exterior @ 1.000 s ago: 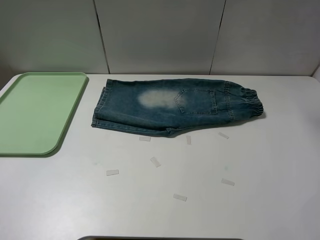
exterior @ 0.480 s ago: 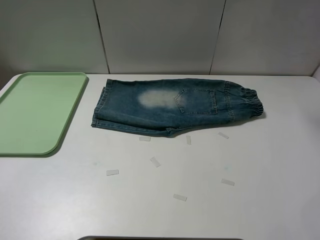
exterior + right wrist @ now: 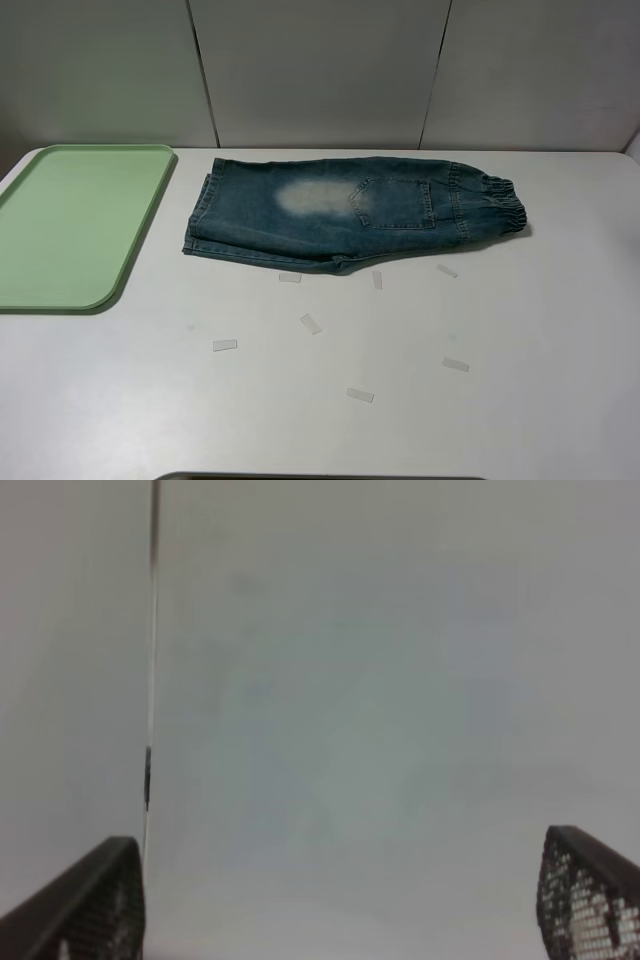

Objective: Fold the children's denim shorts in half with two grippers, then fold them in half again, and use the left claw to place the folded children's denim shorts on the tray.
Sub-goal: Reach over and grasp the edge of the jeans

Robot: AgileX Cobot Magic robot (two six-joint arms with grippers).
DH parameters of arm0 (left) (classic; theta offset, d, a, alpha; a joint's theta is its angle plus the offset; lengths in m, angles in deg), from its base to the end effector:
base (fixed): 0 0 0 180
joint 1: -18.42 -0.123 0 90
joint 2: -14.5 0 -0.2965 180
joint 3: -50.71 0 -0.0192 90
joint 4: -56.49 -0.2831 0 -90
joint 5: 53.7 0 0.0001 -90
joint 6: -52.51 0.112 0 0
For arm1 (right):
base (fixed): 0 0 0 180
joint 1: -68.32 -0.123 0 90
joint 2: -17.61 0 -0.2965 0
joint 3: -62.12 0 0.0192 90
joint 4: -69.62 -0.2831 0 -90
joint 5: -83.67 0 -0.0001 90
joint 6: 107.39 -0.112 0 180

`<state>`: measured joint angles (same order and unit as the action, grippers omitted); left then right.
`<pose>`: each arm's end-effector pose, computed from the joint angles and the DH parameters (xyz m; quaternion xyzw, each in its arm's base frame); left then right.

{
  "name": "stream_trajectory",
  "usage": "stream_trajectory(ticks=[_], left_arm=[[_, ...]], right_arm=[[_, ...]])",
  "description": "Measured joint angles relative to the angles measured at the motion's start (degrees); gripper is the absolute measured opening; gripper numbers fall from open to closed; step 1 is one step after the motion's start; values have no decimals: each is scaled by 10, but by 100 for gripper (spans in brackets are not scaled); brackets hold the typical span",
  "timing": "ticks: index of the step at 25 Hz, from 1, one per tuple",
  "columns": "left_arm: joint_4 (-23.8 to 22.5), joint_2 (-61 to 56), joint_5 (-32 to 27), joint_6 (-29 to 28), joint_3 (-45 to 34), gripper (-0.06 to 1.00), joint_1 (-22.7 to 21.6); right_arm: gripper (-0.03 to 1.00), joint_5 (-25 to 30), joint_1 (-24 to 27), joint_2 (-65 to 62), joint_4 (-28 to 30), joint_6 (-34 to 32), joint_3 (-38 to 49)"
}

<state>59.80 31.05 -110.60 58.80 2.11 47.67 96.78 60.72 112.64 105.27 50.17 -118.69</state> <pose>0.0492 -0.0338 0.2845 0.2649 0.8334 -0.1246 0.4688 0.4153 0.0404 0.3880 -0.0983 0.7862 -0.0785 0.6051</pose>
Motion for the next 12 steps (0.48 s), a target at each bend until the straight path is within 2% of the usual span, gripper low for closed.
stream_trajectory(ticks=[12], left_arm=[[0,-33,-14,6,0,98,0]], right_arm=[[60,0,0,0,-3,0,0]])
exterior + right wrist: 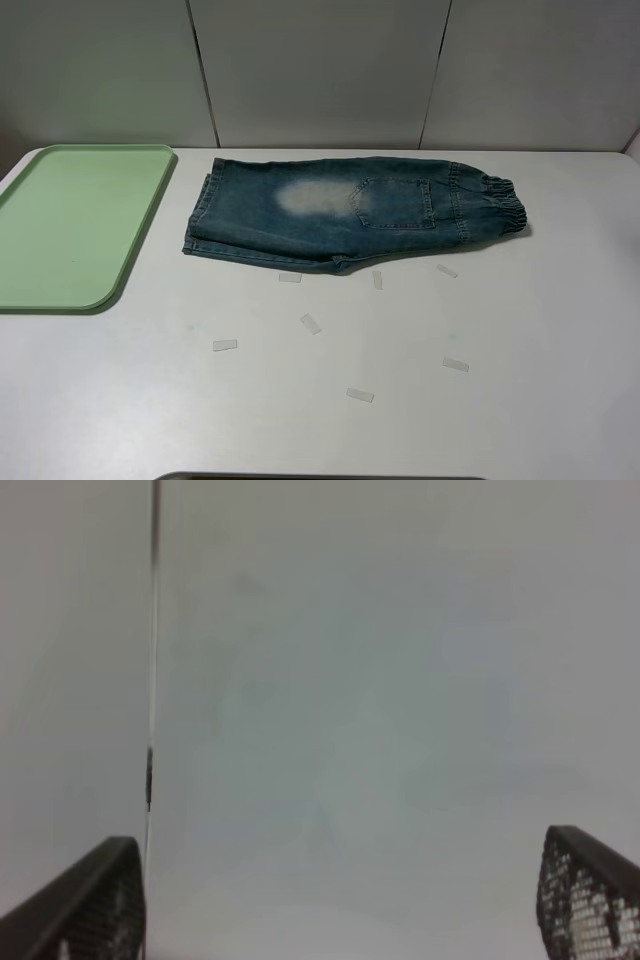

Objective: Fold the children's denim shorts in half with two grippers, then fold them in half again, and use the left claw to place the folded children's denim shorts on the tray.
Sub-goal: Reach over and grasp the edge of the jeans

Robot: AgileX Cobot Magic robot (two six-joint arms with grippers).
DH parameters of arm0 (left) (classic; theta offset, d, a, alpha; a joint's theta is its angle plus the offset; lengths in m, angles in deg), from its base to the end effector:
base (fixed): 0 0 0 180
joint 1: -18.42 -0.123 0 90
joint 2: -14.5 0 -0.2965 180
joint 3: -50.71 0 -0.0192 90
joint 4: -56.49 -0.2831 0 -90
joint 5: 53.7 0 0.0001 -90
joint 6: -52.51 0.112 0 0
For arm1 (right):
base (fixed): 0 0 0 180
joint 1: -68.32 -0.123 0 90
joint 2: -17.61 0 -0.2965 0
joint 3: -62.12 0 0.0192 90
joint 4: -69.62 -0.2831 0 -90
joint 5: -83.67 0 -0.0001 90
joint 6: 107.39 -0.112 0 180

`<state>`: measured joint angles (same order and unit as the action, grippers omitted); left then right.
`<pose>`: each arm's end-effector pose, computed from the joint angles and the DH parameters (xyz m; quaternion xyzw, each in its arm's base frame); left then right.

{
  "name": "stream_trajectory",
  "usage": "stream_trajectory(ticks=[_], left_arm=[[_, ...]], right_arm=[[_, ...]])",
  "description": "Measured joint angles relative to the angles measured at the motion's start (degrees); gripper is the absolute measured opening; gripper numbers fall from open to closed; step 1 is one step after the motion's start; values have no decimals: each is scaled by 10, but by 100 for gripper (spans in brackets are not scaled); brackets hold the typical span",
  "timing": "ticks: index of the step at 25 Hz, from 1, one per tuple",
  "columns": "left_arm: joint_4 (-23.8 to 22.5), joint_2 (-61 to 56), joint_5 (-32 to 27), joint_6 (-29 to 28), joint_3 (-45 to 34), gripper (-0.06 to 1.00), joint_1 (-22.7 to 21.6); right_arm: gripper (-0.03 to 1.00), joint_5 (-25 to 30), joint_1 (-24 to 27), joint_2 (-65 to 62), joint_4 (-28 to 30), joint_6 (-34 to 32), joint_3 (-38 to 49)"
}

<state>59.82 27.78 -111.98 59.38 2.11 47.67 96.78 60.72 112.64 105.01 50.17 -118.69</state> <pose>0.0399 -0.0287 0.2853 0.2677 0.8240 -0.1252 0.4835 0.4153 0.0405 0.3879 -0.0969 0.7865 -0.0768 0.6050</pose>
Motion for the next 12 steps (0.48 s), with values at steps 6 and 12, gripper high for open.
stream_trajectory(ticks=[6,12], left_arm=[[0,0,0,0,0,98,-25],[1,-40,1,0,0,98,-69]], right_arm=[[60,0,0,0,-1,0,0],[60,0,0,0,-1,0,0]])
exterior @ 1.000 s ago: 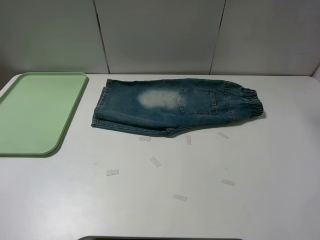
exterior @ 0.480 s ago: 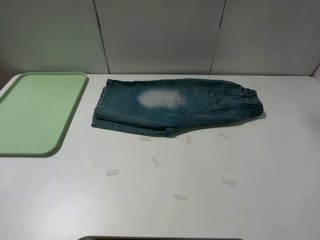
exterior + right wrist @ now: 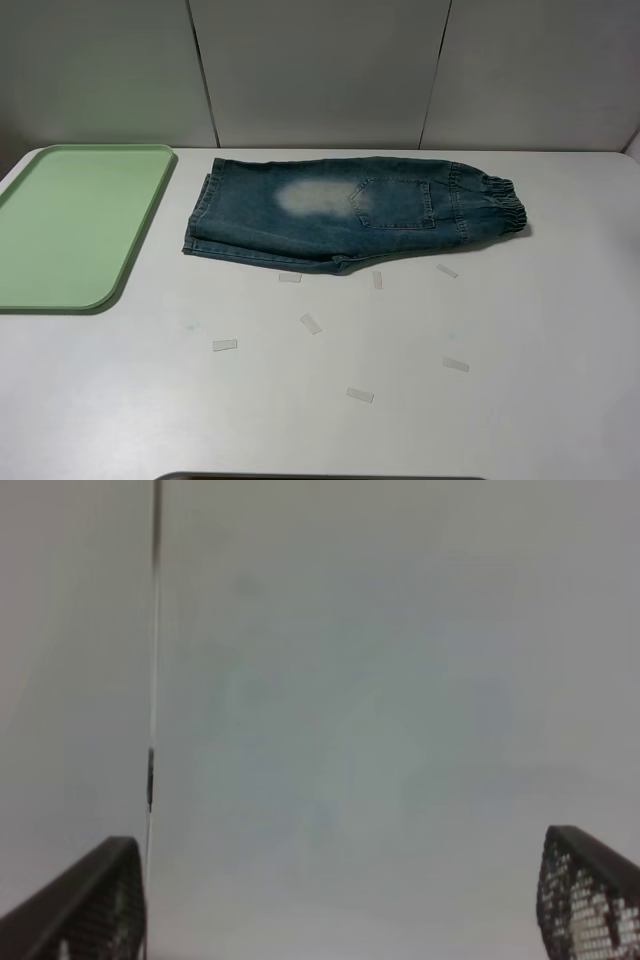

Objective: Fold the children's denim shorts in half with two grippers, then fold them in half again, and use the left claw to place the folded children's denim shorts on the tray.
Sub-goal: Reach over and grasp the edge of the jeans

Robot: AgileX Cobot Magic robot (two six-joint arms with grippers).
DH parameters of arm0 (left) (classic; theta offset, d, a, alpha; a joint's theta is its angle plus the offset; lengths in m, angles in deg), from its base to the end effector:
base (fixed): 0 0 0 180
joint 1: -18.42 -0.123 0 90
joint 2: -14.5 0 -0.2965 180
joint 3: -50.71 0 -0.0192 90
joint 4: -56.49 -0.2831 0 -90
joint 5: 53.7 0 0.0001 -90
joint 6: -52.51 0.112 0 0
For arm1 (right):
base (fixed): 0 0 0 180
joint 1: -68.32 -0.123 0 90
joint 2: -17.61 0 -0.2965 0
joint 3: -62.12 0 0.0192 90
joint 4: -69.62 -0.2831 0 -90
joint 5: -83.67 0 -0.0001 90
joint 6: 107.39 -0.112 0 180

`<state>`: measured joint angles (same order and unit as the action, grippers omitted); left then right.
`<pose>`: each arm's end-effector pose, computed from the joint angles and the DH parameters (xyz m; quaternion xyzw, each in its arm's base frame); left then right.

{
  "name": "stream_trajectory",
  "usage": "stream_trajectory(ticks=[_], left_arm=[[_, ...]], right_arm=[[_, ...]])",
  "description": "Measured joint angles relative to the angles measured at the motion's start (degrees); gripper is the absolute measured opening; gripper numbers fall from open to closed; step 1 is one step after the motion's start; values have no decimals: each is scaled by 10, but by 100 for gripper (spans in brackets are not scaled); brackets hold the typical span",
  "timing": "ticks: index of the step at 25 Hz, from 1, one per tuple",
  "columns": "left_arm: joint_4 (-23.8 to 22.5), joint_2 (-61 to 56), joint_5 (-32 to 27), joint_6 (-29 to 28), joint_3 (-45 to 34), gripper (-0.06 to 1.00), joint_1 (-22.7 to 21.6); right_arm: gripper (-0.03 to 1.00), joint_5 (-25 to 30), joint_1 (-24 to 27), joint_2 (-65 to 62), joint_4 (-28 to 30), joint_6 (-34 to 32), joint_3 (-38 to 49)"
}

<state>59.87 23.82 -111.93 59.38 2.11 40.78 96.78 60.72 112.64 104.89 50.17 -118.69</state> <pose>0.0325 -0.0195 0.2883 0.2141 0.8209 -0.1005 0.5198 0.4153 0.0406 0.3879 -0.0962 0.7867 -0.0760 0.6050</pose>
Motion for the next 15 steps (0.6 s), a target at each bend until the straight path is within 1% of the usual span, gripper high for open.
stream_trajectory(ticks=[5,15], left_arm=[[1,-21,-14,0,3,98,-22],[1,-21,-16,1,3,98,-23]], right_arm=[[60,0,0,0,0,0,0],[60,0,0,0,0,0,0]])
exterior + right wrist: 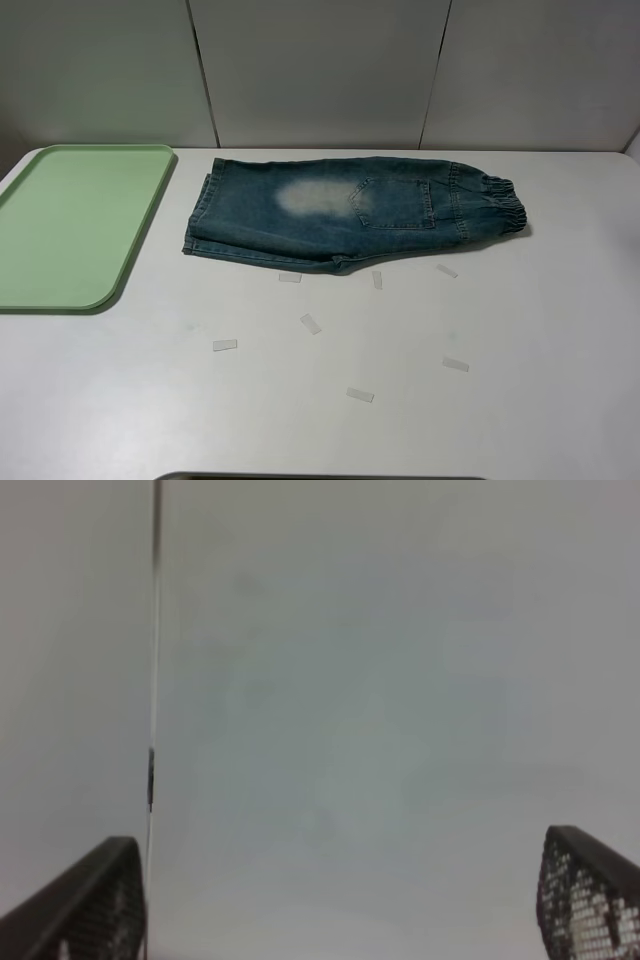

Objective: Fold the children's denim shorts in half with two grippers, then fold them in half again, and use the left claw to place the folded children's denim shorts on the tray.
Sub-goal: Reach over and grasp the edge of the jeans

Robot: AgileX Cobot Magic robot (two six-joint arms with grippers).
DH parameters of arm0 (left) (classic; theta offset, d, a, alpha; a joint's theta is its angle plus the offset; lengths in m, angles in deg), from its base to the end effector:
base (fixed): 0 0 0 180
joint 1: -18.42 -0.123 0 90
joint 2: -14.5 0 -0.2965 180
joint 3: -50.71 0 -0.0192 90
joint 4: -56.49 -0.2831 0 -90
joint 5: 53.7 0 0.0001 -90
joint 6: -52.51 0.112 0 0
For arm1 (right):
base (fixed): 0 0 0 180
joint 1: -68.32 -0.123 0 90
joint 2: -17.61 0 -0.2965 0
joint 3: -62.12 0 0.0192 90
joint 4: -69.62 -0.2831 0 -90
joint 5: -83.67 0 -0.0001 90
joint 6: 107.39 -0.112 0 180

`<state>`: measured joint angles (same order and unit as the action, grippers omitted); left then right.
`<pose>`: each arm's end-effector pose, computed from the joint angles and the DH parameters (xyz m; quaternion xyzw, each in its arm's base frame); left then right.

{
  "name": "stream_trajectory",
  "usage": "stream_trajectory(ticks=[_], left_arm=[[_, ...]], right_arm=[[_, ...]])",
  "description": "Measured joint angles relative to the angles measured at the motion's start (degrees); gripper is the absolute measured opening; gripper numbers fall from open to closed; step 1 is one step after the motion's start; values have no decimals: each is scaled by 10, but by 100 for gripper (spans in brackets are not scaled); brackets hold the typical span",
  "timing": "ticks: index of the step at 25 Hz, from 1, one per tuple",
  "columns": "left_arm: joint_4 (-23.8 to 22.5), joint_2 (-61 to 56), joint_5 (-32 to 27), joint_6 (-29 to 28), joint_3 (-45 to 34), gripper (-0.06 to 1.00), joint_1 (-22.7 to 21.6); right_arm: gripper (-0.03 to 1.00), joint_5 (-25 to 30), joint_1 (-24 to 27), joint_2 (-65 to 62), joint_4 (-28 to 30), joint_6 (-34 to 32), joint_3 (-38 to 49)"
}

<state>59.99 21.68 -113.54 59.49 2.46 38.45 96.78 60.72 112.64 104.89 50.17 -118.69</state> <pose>0.0254 -0.0156 0.2888 0.1983 0.8206 -0.0911 0.5281 0.4153 0.0406 0.3879 -0.0962 0.7867 -0.0760 0.6050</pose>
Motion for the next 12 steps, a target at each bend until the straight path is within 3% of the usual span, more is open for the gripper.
stream_trajectory(ticks=[12], left_arm=[[0,0,-10,0,-17,98,0]], right_arm=[[60,1,0,0,-2,0,0]])
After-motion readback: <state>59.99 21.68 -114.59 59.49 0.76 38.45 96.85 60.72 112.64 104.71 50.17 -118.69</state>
